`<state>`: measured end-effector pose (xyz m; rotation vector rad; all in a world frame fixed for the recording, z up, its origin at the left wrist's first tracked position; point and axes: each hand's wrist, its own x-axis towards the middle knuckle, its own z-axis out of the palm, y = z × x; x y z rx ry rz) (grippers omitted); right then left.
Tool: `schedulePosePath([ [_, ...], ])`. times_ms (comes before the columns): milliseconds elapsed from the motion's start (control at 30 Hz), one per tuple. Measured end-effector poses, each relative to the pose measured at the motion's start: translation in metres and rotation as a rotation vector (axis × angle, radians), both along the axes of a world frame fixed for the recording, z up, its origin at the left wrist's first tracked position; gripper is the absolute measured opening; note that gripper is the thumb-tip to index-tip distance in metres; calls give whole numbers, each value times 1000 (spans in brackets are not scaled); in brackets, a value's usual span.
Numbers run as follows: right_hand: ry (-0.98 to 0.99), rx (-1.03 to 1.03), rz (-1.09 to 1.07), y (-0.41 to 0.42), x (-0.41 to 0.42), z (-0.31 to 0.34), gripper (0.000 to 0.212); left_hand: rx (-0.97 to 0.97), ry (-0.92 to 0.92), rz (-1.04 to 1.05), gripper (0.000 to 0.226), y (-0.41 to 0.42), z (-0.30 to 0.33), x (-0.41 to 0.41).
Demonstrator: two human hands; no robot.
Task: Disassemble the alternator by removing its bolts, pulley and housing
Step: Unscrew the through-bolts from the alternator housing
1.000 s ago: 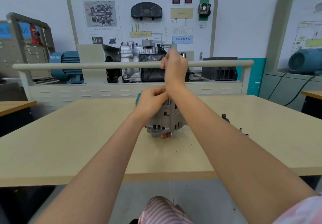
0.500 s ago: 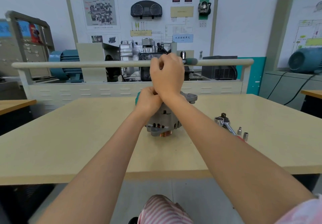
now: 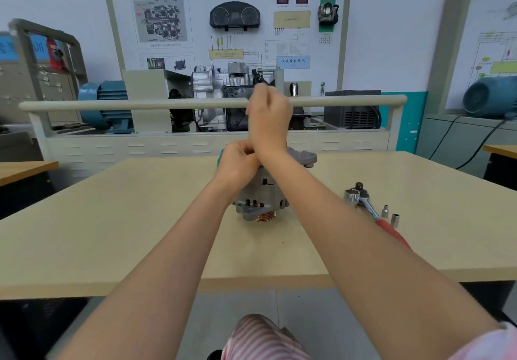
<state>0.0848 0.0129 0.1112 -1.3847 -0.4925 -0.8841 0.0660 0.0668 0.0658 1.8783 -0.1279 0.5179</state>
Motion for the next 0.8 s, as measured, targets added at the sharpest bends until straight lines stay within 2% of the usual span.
schedulePosePath([
  [67, -150, -194, -299, 8, -1, -8, 35, -36, 26, 2, 17, 1, 0, 2],
  [133, -189, -306, -470, 13, 0, -9, 27, -118, 44, -12, 6, 1, 3, 1],
  [267, -133, -364, -472, 12, 1, -6, 28, -29, 38, 34, 24, -1, 2, 1],
  [367, -138, -307, -493, 9, 3, -6, 26, 45, 38, 44, 13, -1, 2, 1],
  [467, -98, -308, -561, -1, 8, -7, 23, 38, 39, 40, 35, -5, 2, 0],
  [533, -77, -362, -609, -7, 10, -7, 22, 26, 37, 42, 41, -6, 1, 0],
  [600, -105, -472, -665, -9, 11, -8, 25, 24, 42, 48, 38, -7, 0, 1],
  [700, -153, -747, -801, -13, 13, -4, 25, 19, 41, 78, 32, -6, 0, 2],
  [800, -110, -975, -933, -16, 15, -1, 22, 9, 39, 98, 27, -6, 0, 2],
])
